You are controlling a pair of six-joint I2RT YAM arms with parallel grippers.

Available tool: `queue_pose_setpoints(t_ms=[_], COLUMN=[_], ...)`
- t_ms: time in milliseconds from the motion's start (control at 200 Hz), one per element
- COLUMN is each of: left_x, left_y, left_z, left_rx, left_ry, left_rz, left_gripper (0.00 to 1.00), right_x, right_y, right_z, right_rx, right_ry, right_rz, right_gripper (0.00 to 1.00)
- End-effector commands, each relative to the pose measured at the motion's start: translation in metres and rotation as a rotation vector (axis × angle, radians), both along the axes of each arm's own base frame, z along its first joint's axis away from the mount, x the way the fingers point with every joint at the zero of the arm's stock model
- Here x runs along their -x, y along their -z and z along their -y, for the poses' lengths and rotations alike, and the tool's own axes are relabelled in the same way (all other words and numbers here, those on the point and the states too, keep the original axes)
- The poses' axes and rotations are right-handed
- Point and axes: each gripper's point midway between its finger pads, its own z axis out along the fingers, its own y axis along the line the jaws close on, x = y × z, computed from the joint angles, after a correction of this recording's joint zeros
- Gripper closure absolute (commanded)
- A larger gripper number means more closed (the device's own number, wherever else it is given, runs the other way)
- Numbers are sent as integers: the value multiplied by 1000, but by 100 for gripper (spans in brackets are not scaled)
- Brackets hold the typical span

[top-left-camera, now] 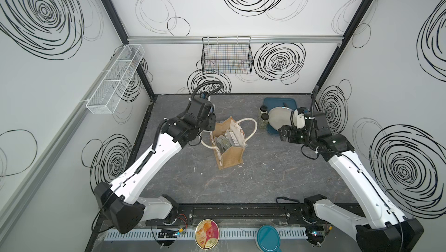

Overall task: Put the compass set into the canvas bag
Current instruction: Place the compass set in the canvas bag.

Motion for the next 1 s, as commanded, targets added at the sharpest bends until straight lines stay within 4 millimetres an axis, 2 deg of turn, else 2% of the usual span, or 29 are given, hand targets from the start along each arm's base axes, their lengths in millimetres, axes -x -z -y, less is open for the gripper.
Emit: queue_pose_setpoints(t_ms=[0,180,305,435,620,846,996], left_x=[-3,-13,-17,-19,-10,-6,-6], left_y=[-2,37,66,101,133,166,173], left_z=[23,70,91,97,94,94,92], left_rx=[43,56,75,58,57,41,39], left_ry=[-8,73,96,100,89,82,61], left_rz=[11,-50,-100,-162,-213,-269,-277], left_gripper=[71,71,71,71,71,70,65], right_x=[3,9,13,13,10,1,-1], right_y=[-3,6,10,19,29,40,46], right_z=[-2,-5,-5,-6,-13,-31,-42], right_rx=[-33,-44,-40,-38,-36,-25,-22], right_ry=[-3,-7,-5,-6,-17,-55,-75], right_rz=[23,3,-5,-27,-49,-72,-80], right_gripper=[5,6,6,6,6,6,6])
